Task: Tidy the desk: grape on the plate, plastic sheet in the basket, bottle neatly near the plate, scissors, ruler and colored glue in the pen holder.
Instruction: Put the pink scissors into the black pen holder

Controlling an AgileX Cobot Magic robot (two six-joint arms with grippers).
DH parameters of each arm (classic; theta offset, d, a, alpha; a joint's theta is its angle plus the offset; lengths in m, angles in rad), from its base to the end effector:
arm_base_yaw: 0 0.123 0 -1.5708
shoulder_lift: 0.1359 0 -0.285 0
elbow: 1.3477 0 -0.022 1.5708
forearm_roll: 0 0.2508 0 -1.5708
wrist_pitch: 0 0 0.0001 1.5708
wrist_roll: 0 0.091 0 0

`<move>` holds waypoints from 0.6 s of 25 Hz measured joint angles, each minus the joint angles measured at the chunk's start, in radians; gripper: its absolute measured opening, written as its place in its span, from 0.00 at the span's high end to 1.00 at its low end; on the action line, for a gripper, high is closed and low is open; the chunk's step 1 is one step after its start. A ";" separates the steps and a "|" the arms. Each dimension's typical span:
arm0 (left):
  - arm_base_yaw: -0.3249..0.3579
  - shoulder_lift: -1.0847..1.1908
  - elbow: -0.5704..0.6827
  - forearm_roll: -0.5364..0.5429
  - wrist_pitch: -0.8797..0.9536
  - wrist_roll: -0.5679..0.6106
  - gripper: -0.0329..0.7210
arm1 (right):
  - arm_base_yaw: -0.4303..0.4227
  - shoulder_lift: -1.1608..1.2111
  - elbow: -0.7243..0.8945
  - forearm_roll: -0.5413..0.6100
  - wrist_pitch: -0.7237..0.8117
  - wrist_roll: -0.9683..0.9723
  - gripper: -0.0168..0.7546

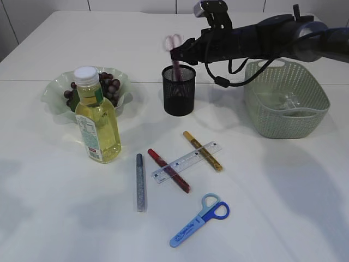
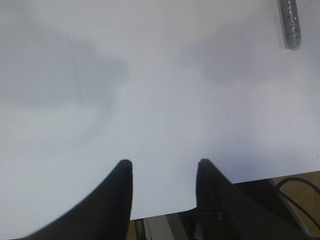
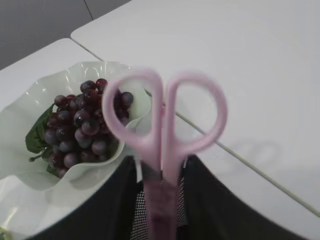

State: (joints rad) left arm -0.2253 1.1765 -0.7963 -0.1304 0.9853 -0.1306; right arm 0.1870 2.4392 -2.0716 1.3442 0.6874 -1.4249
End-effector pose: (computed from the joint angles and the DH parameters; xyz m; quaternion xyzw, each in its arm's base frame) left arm 0.1927 -0.0543 0.2606 0.0191 0.9874 -0.0838 0.1327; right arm 0.5314 0.1579 0.1958 -0.3022 0.7643 0.2888 0.4910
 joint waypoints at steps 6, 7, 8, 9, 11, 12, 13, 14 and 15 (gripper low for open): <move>0.000 0.000 0.000 0.000 0.000 0.000 0.55 | 0.000 0.000 -0.006 0.006 0.011 -0.006 0.43; 0.000 0.000 0.000 0.000 0.000 0.000 0.55 | 0.000 0.000 -0.006 0.006 0.016 0.001 0.42; 0.000 0.000 0.000 0.000 -0.002 0.000 0.55 | 0.000 -0.004 -0.006 0.004 0.018 0.021 0.42; 0.000 0.000 0.000 0.000 -0.002 0.000 0.55 | 0.000 -0.009 -0.006 -0.008 0.020 0.058 0.42; 0.000 0.000 0.000 0.000 -0.002 0.000 0.55 | 0.000 -0.040 -0.006 -0.105 0.024 0.181 0.42; 0.000 0.000 0.000 0.000 -0.002 0.000 0.55 | 0.000 -0.060 -0.006 -0.181 0.031 0.291 0.42; 0.000 0.000 0.000 0.002 -0.002 0.000 0.55 | 0.000 -0.090 -0.006 -0.294 0.043 0.408 0.42; 0.000 0.000 0.000 0.007 -0.007 0.000 0.55 | 0.000 -0.123 -0.006 -0.419 0.069 0.563 0.42; 0.000 0.000 0.000 0.012 -0.009 0.000 0.55 | 0.000 -0.153 -0.006 -0.523 0.102 0.715 0.42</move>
State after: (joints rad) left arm -0.2253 1.1765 -0.7963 -0.1186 0.9762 -0.1306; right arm 0.1870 2.2863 -2.0780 0.8210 0.7896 -0.7103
